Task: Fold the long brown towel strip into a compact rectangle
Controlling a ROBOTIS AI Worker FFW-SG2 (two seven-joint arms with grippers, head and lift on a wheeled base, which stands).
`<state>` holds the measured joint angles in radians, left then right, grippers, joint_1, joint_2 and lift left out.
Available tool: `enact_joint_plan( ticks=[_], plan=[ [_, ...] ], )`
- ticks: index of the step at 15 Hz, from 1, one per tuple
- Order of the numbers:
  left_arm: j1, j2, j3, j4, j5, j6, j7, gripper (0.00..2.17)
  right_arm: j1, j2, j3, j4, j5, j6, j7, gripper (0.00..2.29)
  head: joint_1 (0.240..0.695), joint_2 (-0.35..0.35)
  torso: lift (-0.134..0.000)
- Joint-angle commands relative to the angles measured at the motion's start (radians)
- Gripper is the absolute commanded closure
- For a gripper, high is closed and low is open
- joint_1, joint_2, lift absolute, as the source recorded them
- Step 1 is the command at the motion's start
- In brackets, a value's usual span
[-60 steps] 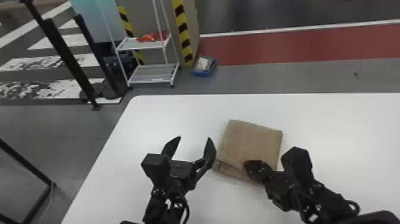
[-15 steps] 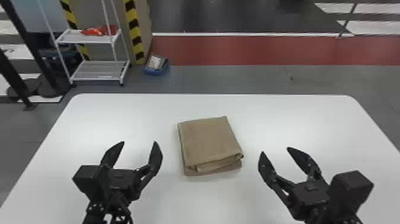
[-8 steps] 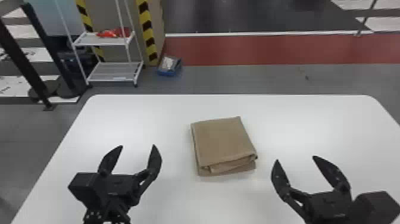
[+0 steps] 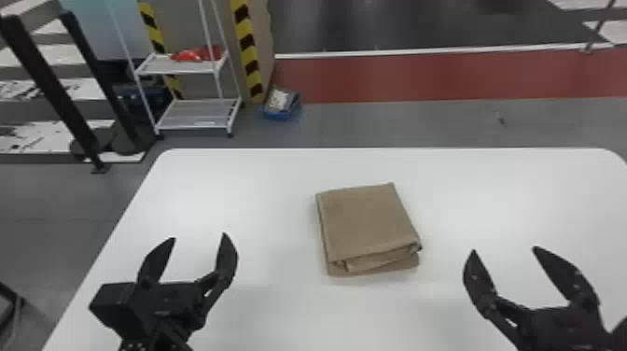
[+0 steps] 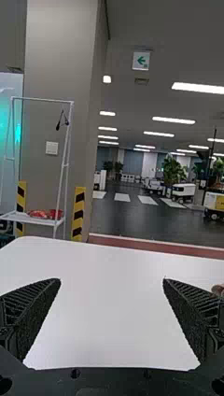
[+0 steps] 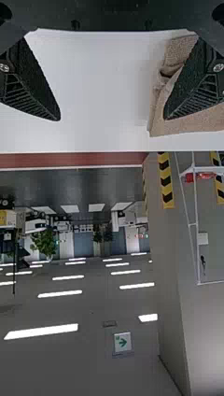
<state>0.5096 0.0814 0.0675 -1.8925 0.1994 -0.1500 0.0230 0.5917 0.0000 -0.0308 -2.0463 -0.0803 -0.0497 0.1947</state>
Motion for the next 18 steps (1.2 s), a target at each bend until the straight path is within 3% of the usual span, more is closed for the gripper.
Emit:
enact_joint_plan(
  ticks=[1, 18],
  plan=[
    [0.003, -0.002, 0.006, 0.001, 0.0, -0.004, 0.0, 0.06, 0.002, 0.001, -0.001, 0.0, -0.004, 0.0, 0.002, 0.07, 0.695, 0.112, -0.117],
    [0.003, -0.008, 0.003, 0.001, -0.002, -0.007, -0.008, 0.07, 0.003, 0.001, 0.003, -0.002, -0.009, 0.0, 0.008, 0.08, 0.695, 0.118, -0.117]
  ],
)
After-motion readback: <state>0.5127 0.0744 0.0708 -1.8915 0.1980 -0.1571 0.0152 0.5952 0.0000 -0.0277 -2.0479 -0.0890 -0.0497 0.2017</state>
